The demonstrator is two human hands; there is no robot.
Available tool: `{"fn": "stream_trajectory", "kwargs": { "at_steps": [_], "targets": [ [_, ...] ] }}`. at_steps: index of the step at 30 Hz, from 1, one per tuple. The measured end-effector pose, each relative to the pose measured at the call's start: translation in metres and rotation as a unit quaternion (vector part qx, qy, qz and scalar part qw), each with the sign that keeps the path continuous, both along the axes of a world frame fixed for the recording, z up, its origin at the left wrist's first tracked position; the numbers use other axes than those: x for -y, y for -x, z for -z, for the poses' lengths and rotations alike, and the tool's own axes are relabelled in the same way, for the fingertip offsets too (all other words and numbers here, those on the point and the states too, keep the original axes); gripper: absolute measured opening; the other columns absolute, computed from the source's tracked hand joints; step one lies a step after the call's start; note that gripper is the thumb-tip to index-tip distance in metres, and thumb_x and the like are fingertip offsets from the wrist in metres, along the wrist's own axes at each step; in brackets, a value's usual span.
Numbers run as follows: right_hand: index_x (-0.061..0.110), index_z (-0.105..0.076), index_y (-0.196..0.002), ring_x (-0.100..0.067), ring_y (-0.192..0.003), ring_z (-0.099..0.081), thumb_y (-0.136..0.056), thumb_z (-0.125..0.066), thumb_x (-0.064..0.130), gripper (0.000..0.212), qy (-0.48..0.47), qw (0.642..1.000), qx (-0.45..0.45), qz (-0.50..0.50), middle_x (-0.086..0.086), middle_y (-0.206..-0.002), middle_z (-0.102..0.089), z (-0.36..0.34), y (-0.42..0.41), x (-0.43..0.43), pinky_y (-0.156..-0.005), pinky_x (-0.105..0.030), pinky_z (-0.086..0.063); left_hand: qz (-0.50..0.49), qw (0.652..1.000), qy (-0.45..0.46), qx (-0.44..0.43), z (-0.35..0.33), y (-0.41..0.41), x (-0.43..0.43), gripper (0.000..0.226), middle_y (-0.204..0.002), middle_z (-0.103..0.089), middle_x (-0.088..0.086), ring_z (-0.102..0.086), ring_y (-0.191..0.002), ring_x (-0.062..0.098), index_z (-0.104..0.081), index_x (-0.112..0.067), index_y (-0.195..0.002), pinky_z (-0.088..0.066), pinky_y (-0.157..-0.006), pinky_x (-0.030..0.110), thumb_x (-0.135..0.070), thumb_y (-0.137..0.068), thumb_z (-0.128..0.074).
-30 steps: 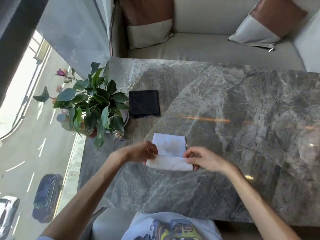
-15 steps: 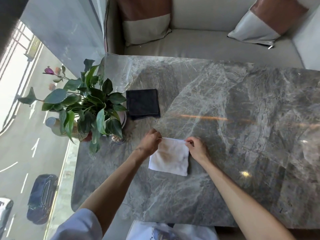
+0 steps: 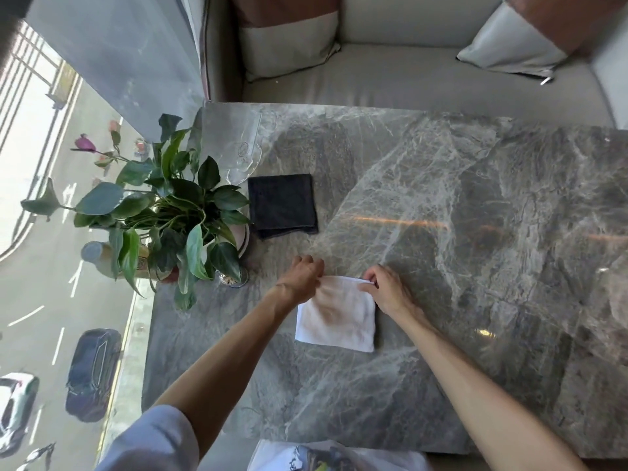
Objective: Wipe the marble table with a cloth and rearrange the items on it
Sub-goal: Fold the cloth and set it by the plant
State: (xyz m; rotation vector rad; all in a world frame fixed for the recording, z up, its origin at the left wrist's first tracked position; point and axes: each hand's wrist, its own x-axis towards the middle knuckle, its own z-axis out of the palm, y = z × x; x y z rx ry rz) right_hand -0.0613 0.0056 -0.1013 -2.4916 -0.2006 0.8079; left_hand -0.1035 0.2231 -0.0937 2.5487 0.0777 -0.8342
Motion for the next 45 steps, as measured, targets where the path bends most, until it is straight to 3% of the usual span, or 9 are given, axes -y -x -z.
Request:
{"fn": "stream_trajectory", "kwargs": {
  "at_steps": [3,9,18,28,36,38,40,42,45],
  "targets": [
    [0.007,-0.061,-0.096,-0.022,-0.091,-0.055,-0.086,-0.072,0.021,0.02,0.003,0.999,0.001,-0.048,-0.005,-0.095,-0.058,-0.001,-0.006,0.002,-0.07,-0.024,-0.032,0.014,1.0,-0.019,-0.007,-0.004,-0.001,0.003,0.032,-0.124,-0.051,0.02,-0.044,-0.12,0.038,-0.047,-0.004,-0.12,-0.034,-0.107,0.04,-0.01,-0.09,-0.055],
    [0.021,-0.066,-0.108,-0.01,-0.087,-0.058,-0.085,-0.073,0.028,0.026,0.016,0.986,-0.056,-0.159,0.003,-0.1,-0.067,-0.03,-0.036,-0.001,-0.076,-0.024,-0.045,0.071,0.997,-0.015,-0.003,-0.042,-0.002,-0.008,0.033,-0.125,-0.043,0.017,-0.047,-0.116,0.035,-0.054,-0.003,-0.119,-0.042,-0.094,0.039,0.006,-0.088,-0.048],
    [0.024,-0.067,-0.097,-0.014,-0.088,-0.062,-0.082,-0.074,0.018,0.017,-0.152,0.964,0.176,-0.129,0.008,-0.096,-0.063,-0.122,-0.146,-0.101,-0.075,-0.034,-0.05,-0.005,0.95,-0.217,0.225,-0.144,-0.097,-0.083,0.048,-0.123,-0.045,0.013,-0.045,-0.111,0.033,-0.045,-0.01,-0.122,-0.04,-0.088,0.039,-0.001,-0.076,-0.056],
    [0.009,-0.069,-0.094,-0.032,-0.089,-0.063,-0.078,-0.071,-0.003,0.02,-0.128,0.951,0.197,-0.203,-0.006,-0.095,-0.064,-0.017,-0.086,-0.14,-0.075,-0.041,-0.052,0.018,0.955,-0.295,-0.021,-0.067,-0.088,-0.088,0.071,-0.132,-0.044,0.015,-0.046,-0.12,0.031,-0.032,-0.01,-0.138,-0.042,-0.098,0.036,-0.022,-0.08,-0.071],
    [0.017,-0.072,-0.104,-0.025,-0.102,-0.062,-0.083,-0.072,0.035,0.027,-0.107,0.935,0.282,-0.186,0.002,-0.103,-0.067,-0.009,-0.087,-0.143,-0.083,-0.037,-0.049,0.011,0.963,-0.268,-0.025,-0.055,-0.088,-0.078,0.058,-0.138,-0.04,0.016,-0.041,-0.126,0.034,-0.039,-0.007,-0.136,-0.037,-0.102,0.038,-0.025,-0.086,-0.06],
    [0.015,-0.062,-0.13,-0.029,-0.129,-0.052,-0.081,-0.075,0.035,0.054,-0.081,0.939,0.268,-0.201,-0.005,-0.133,-0.059,-0.01,-0.1,-0.149,-0.103,-0.044,-0.045,0.018,0.966,-0.257,-0.006,-0.054,-0.094,-0.082,0.08,-0.153,-0.022,0.02,-0.023,-0.142,0.039,-0.018,-0.009,-0.149,-0.028,-0.114,0.042,-0.023,-0.084,-0.063],
    [0.021,-0.033,-0.153,-0.029,-0.151,-0.019,-0.081,-0.072,0.046,0.085,0.0,0.946,0.195,-0.258,-0.006,-0.161,-0.027,-0.012,-0.113,-0.154,-0.122,-0.047,-0.021,0.003,0.971,-0.236,-0.032,-0.051,-0.099,-0.089,0.095,-0.162,0.006,0.018,0.003,-0.151,0.036,0.005,-0.015,-0.155,-0.01,-0.124,0.047,-0.022,-0.089,-0.062],
    [0.029,-0.009,-0.158,-0.027,-0.154,0.006,-0.082,-0.064,0.06,0.099,0.075,0.943,0.132,-0.298,0.001,-0.167,-0.001,-0.009,-0.123,-0.159,-0.124,-0.05,-0.002,-0.028,0.977,-0.206,-0.052,-0.044,-0.104,-0.095,0.096,-0.162,0.018,0.014,0.011,-0.152,0.033,0.013,-0.02,-0.155,-0.005,-0.124,0.048,-0.021,-0.092,-0.06],
    [0.034,0.0,-0.157,-0.026,-0.153,0.013,-0.08,-0.062,0.065,0.104,0.112,0.943,0.084,-0.302,0.007,-0.166,0.007,-0.007,-0.131,-0.164,-0.122,-0.055,0.006,-0.046,0.983,-0.169,-0.065,-0.038,-0.108,-0.1,0.101,-0.161,0.022,0.014,0.014,-0.151,0.033,0.014,-0.023,-0.155,-0.009,-0.124,0.049,-0.021,-0.09,-0.063]
  ]
}}
